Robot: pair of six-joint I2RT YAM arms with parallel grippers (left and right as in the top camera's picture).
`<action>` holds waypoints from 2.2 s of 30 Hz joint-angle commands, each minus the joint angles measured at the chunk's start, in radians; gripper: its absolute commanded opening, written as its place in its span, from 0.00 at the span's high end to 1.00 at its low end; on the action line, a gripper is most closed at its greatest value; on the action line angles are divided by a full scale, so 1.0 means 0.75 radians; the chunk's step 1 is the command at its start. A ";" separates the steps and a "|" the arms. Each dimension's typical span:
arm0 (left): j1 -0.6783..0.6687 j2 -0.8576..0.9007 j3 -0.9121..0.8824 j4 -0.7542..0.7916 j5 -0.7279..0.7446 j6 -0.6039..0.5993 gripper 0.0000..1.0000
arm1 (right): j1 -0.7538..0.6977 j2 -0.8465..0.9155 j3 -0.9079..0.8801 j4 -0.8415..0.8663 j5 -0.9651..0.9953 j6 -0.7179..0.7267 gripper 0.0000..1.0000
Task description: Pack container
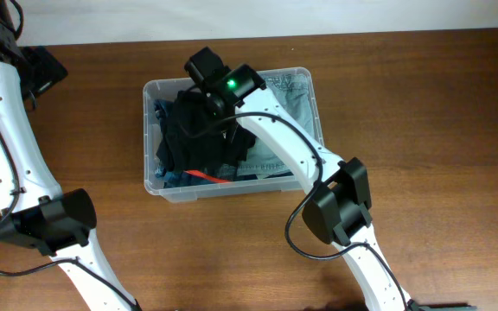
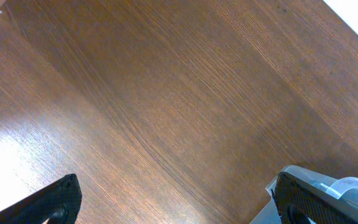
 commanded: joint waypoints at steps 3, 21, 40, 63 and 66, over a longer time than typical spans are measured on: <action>-0.002 -0.021 -0.008 -0.001 -0.006 -0.007 0.01 | 0.010 -0.002 0.007 -0.014 -0.053 0.011 0.96; -0.002 -0.021 -0.008 -0.002 -0.006 -0.007 0.01 | 0.028 -0.200 0.191 -0.300 -0.223 0.011 0.95; -0.002 -0.021 -0.008 -0.001 -0.006 -0.007 0.01 | 0.080 -0.198 -0.374 0.021 -0.338 0.006 0.96; -0.002 -0.021 -0.008 -0.002 -0.006 -0.007 0.01 | -0.146 -0.632 0.072 -0.569 0.435 0.304 0.01; -0.002 -0.021 -0.008 -0.001 -0.005 -0.007 0.01 | -0.246 -0.732 0.054 -0.646 0.427 0.368 0.01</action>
